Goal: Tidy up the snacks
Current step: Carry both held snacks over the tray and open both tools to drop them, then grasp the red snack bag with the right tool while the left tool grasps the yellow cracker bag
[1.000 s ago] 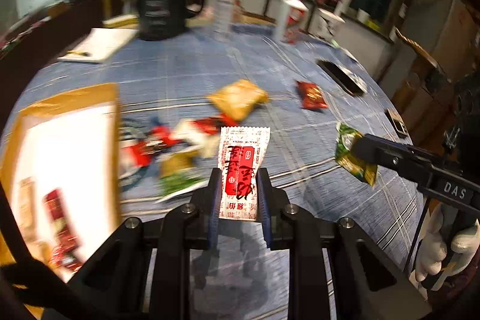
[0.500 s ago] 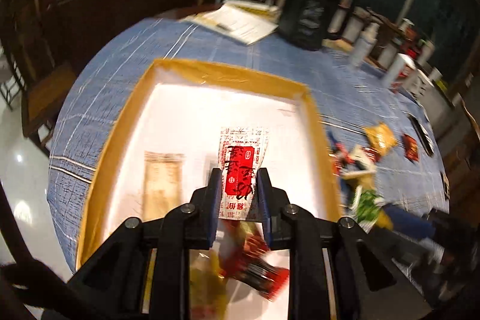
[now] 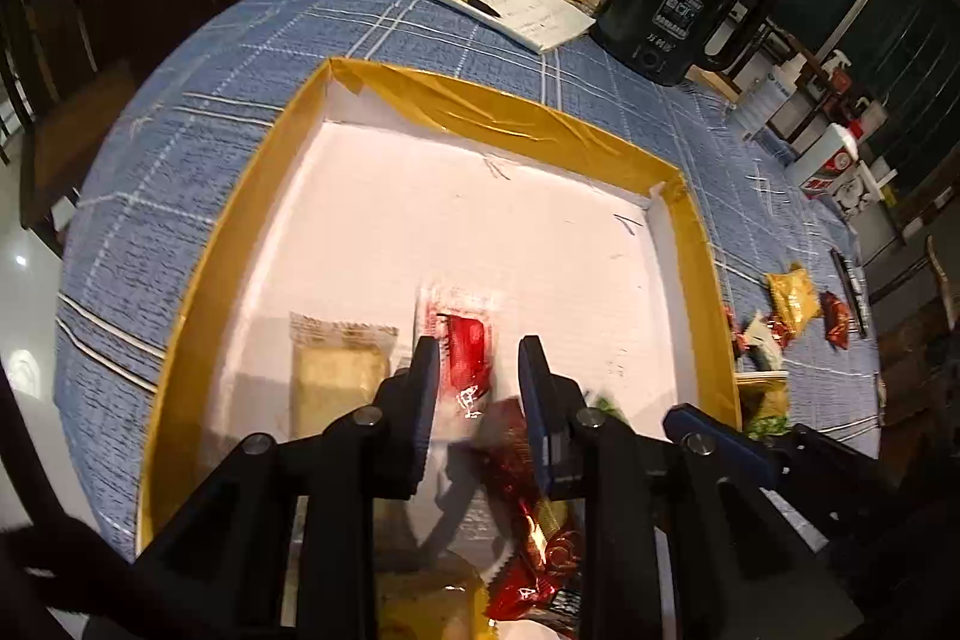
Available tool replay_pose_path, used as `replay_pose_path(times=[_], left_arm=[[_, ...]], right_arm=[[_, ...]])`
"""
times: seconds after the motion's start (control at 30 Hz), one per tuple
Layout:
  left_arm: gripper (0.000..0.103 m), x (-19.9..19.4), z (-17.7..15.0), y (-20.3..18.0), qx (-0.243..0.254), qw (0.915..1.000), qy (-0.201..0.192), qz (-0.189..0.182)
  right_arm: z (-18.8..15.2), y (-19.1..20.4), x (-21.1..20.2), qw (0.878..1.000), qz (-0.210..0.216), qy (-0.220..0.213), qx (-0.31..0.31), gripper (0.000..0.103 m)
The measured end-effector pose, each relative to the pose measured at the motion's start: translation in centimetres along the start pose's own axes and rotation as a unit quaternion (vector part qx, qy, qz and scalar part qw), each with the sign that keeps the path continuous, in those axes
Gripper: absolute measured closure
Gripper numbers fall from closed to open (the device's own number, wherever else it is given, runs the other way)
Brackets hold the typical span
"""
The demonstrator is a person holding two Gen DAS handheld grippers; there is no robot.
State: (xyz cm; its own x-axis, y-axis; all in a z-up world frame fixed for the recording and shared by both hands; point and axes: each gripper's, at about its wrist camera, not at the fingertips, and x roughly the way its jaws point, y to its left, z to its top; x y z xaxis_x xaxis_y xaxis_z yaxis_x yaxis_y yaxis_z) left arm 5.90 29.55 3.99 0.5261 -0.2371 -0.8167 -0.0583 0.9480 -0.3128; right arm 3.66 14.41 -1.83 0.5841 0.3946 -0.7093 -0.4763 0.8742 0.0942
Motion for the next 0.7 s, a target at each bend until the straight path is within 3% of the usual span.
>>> replay_pose_path(times=[0.17,0.23,0.3,0.4,0.57,0.7], left_arm=[[0.065,-2.8,-1.1,-1.3,0.001,0.9994,-0.021,-0.026],[0.054,-4.8,-2.2,-2.6,0.011,0.9981,-0.046,-0.038],[0.035,-6.5,-3.2,-3.8,0.015,0.9961,-0.07,-0.053],[0.018,-9.1,-5.5,-6.0,0.008,0.9915,-0.105,-0.076],[0.018,-10.3,-9.4,-9.8,0.006,0.9829,-0.099,-0.155],[0.018,-9.6,-11.0,-12.3,0.017,0.9835,-0.091,-0.155]], right_arm=[[-0.2,0.1,-2.2,1.0,0.007,-0.026,0.003,0.071],[-0.7,-0.4,-4.1,0.999,0.014,-0.047,0.01,0.067],[-1.7,-1.4,-6.1,0.997,0.023,-0.067,0.024,0.062],[-3.3,-3.3,-8.7,0.995,0.027,-0.087,0.048,0.06],[-7.0,-7.9,-12.3,0.993,-0.004,-0.096,0.072,0.059],[-9.7,-14.2,-15.1,0.988,-0.062,-0.096,0.103,0.056]])
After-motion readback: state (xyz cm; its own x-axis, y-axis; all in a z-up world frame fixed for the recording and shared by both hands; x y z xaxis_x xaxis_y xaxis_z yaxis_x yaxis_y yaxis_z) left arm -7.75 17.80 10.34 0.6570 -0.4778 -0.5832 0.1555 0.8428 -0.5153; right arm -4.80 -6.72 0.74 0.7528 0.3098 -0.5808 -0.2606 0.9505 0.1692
